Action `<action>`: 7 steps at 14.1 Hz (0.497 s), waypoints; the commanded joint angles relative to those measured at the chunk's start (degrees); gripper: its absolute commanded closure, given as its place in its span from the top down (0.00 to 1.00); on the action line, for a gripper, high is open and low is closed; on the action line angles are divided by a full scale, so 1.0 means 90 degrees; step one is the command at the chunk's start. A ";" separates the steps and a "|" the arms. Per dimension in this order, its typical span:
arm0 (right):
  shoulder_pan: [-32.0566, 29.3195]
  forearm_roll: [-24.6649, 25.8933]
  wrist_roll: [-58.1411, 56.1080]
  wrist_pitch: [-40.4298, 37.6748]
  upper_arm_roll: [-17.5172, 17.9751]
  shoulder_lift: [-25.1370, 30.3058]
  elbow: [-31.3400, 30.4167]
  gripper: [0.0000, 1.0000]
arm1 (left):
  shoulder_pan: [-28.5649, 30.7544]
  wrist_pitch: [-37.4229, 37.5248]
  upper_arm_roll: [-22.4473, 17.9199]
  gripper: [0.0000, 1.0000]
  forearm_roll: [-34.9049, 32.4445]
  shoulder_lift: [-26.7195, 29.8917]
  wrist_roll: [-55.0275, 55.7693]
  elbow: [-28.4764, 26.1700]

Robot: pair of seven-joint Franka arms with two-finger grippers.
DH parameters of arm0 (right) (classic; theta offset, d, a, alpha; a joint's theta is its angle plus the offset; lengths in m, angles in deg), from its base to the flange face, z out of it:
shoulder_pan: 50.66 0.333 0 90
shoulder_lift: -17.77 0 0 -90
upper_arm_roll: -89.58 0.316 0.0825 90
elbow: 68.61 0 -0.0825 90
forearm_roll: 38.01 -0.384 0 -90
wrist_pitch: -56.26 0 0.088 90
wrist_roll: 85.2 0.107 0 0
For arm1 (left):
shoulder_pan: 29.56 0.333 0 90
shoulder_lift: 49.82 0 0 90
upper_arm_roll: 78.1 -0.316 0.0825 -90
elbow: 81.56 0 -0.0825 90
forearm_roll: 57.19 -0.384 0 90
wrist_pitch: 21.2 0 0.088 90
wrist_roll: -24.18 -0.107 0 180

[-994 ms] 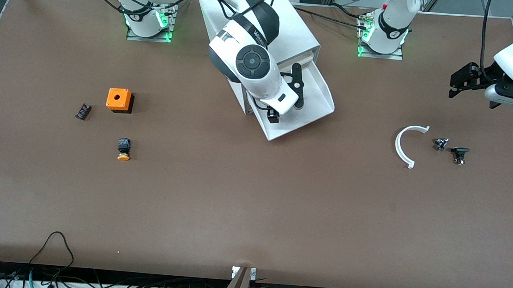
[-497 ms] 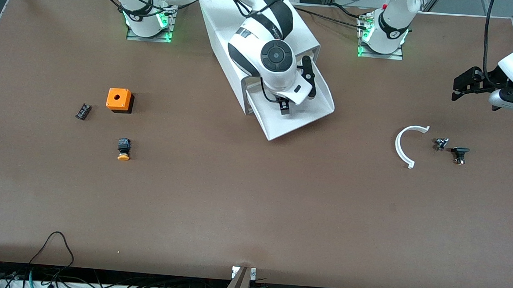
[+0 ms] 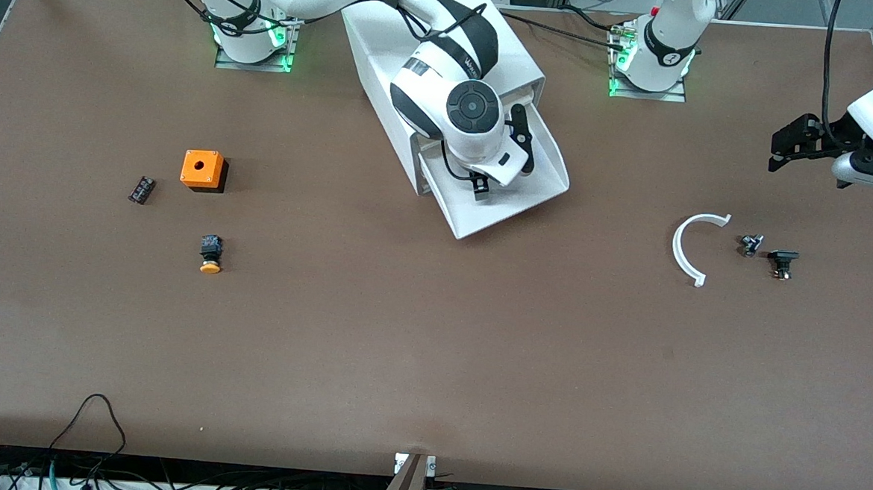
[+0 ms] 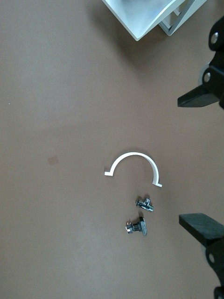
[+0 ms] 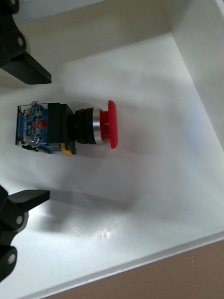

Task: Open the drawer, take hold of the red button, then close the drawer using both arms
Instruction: 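Lower the right gripper onto the red push-button and close it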

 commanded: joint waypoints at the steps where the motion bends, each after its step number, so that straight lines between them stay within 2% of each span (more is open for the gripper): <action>1: 0.0019 0.0086 0.0085 -0.0040 0.0031 -0.0114 0.0163 1.00 | -0.0017 0.0052 -0.0025 1.00 0.0102 -0.0088 0.0049 0.0149; 3: 0.0039 0.0144 0.0085 -0.0020 0.0031 -0.0114 0.0192 1.00 | -0.0017 0.0052 -0.0025 1.00 0.0102 -0.0088 0.0049 0.0149; 4: 0.0068 0.0183 0.0085 -0.0011 0.0031 -0.0143 0.0202 0.95 | -0.0017 0.0052 -0.0025 1.00 0.0102 -0.0088 0.0049 0.0149; 7: 0.0078 0.0194 0.0085 0.0019 0.0031 -0.0182 0.0241 0.66 | -0.0017 0.0042 -0.0025 1.00 0.0102 -0.0098 0.0049 0.0149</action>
